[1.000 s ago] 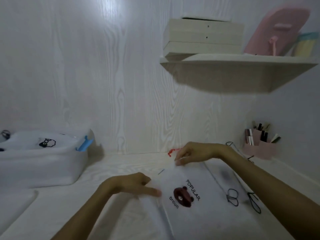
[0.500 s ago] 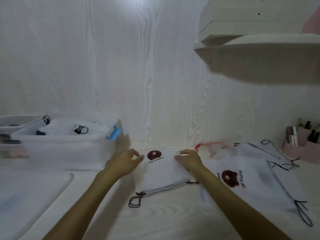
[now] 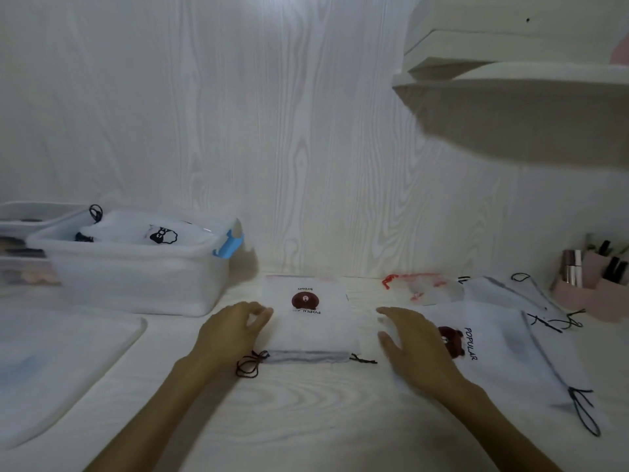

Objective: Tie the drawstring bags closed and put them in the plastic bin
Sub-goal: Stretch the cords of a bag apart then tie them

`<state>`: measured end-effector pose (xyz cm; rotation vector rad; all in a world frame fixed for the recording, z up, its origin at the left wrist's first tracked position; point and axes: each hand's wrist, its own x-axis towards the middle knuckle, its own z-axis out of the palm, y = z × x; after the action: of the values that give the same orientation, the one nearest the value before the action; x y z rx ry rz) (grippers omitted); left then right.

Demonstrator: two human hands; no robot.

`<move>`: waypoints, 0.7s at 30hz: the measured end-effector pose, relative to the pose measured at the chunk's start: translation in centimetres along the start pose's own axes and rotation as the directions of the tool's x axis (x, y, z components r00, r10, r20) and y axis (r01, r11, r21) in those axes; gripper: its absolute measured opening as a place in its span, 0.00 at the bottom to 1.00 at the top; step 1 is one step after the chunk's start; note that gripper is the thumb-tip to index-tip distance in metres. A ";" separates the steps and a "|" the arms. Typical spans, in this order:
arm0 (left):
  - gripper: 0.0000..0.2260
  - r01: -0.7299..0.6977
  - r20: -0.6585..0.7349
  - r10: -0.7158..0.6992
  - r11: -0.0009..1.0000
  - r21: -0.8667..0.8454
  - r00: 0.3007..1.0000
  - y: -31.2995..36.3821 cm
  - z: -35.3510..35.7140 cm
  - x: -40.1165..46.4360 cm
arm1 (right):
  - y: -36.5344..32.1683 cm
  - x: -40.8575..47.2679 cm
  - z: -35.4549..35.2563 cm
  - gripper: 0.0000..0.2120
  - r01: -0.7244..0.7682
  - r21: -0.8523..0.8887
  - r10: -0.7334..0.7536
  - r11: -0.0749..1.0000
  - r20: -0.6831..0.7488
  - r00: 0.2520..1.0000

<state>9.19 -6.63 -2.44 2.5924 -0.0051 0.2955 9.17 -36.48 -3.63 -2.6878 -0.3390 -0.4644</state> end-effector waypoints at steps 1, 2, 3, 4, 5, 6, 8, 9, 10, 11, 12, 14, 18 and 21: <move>0.14 0.010 0.043 -0.010 1.000 0.014 0.999 -0.1 -0.4 -1.0 | 0.9 -0.5 0.0 0.21 -0.011 -0.062 0.016 0.998 0.092 0.996; 0.11 0.009 0.045 -0.009 1.000 0.011 0.999 -0.3 -0.7 -2.0 | 1.8 -0.8 -0.1 0.22 -0.018 -0.104 0.036 0.994 0.181 0.983; 0.07 0.014 0.007 -0.014 1.000 -0.018 1.000 -0.5 -1.0 -3.2 | 2.4 -1.2 -0.2 0.22 -0.028 -0.106 0.053 0.994 0.233 0.971; 0.06 0.023 -0.067 -0.026 0.999 -0.048 0.997 -0.6 -1.2 -4.1 | 2.8 -1.3 -0.3 0.22 -0.035 -0.081 0.053 0.996 0.227 0.972; 0.07 0.037 -0.133 -0.046 0.997 -0.068 0.990 -0.8 -1.4 -4.9 | 2.9 -1.4 -0.3 0.22 -0.039 -0.068 0.051 0.997 0.186 0.981; 0.08 0.052 -0.167 -0.065 0.996 -0.076 0.984 -0.8 -1.4 -5.7 | 2.7 -1.7 -0.4 0.23 -0.024 -0.067 0.031 0.997 0.103 0.994; 0.10 0.074 -0.142 -0.082 0.995 -0.065 0.986 -1.0 -1.3 -6.8 | 1.5 -2.0 -0.2 0.25 0.022 -0.073 -0.026 0.997 -0.056 0.998; 0.11 0.068 -0.115 -0.072 0.997 -0.038 0.991 -1.2 -1.1 -7.2 | 0.6 -2.4 -0.1 0.21 0.041 -0.075 -0.048 0.996 -0.093 0.995; 0.13 0.045 -0.094 -0.045 0.999 0.000 0.995 -1.5 -0.7 -7.4 | -0.5 -2.8 0.2 0.17 0.054 -0.086 -0.062 0.995 -0.097 0.993; 0.16 0.026 -0.078 -0.023 0.999 0.035 0.997 -1.7 -0.3 -7.7 | -1.3 -3.1 0.6 0.15 0.060 -0.095 -0.068 0.994 -0.084 0.994; 0.20 0.017 -0.078 -0.013 0.999 0.051 0.997 -1.9 -0.1 -7.8 | -2.0 -3.3 0.9 0.16 0.050 -0.100 -0.058 0.994 -0.072 0.996; 0.25 0.018 -0.100 -0.022 0.999 -0.032 0.995 -2.0 0.2 -8.0 | -2.7 -3.2 1.5 0.17 0.023 -0.080 -0.028 0.997 -0.067 0.997; 0.17 0.041 -0.161 -0.057 0.994 -0.100 0.985 -1.3 0.0 -7.8 | -3.3 -2.5 1.8 0.10 0.067 -0.003 -0.067 0.998 -0.125 0.990; 0.11 0.064 -0.139 -0.077 0.993 -0.099 0.987 -0.9 0.2 -7.5 | -3.3 -2.8 1.9 0.06 0.062 0.110 -0.047 0.992 -0.134 0.990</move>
<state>1.96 -6.34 -4.60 2.4667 0.1207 0.4433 6.17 -33.19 -5.21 -2.5277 -0.3891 -0.6162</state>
